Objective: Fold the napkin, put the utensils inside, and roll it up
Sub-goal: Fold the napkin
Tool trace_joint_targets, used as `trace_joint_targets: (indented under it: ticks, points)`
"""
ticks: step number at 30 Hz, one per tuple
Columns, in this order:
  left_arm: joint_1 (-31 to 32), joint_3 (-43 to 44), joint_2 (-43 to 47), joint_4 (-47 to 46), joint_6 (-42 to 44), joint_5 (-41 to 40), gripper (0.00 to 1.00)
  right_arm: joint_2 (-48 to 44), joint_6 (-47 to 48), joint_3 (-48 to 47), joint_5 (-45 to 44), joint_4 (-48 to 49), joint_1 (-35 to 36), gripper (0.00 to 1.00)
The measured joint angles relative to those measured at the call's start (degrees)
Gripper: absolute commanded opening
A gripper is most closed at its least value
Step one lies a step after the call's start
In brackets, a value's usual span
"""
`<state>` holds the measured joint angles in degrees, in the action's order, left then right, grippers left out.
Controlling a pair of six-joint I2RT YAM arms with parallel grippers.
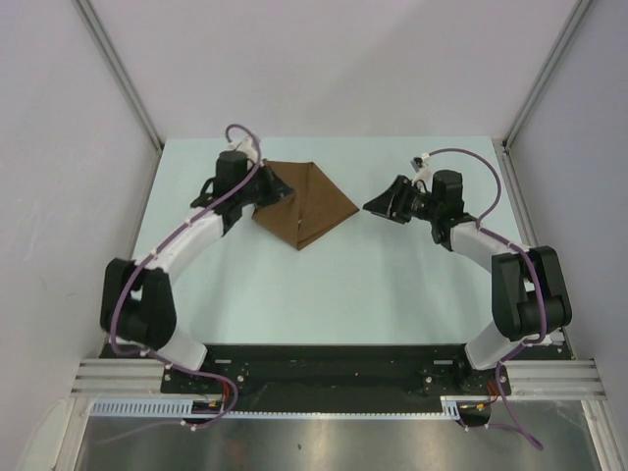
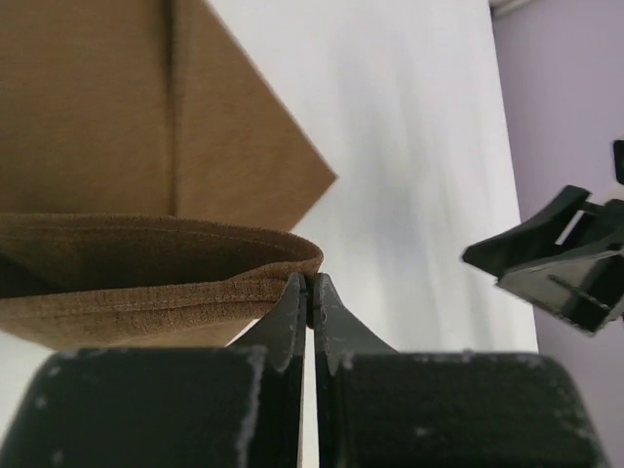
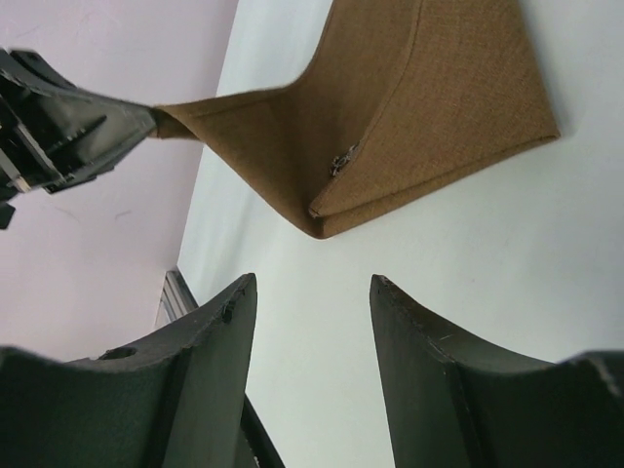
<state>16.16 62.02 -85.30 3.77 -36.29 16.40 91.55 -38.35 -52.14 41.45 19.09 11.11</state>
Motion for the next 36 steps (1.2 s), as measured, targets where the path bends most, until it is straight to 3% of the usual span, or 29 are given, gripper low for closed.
trace_joint_targets:
  ticks: [5, 13, 24, 36]
  points:
    - [5.5, 11.9, -11.3, 1.2, 2.3, 1.9, 0.00, 0.1, 0.5, 1.0, 0.0, -0.6, -0.9, 0.55]
    - [9.2, 22.0, -24.6, 6.1, 7.1, 3.3, 0.00, 0.3, 0.7, 2.4, 0.1, -0.7, -2.1, 0.55]
    - [12.1, 32.7, -34.7, 11.0, 13.2, 3.2, 0.00, 1.8, 0.5, 3.4, 0.9, -0.3, -2.2, 0.55]
    - [13.0, 37.2, -40.7, 13.8, 15.4, 1.8, 0.00, 2.9, 0.5, 3.5, 1.5, -0.2, -2.2, 0.54]
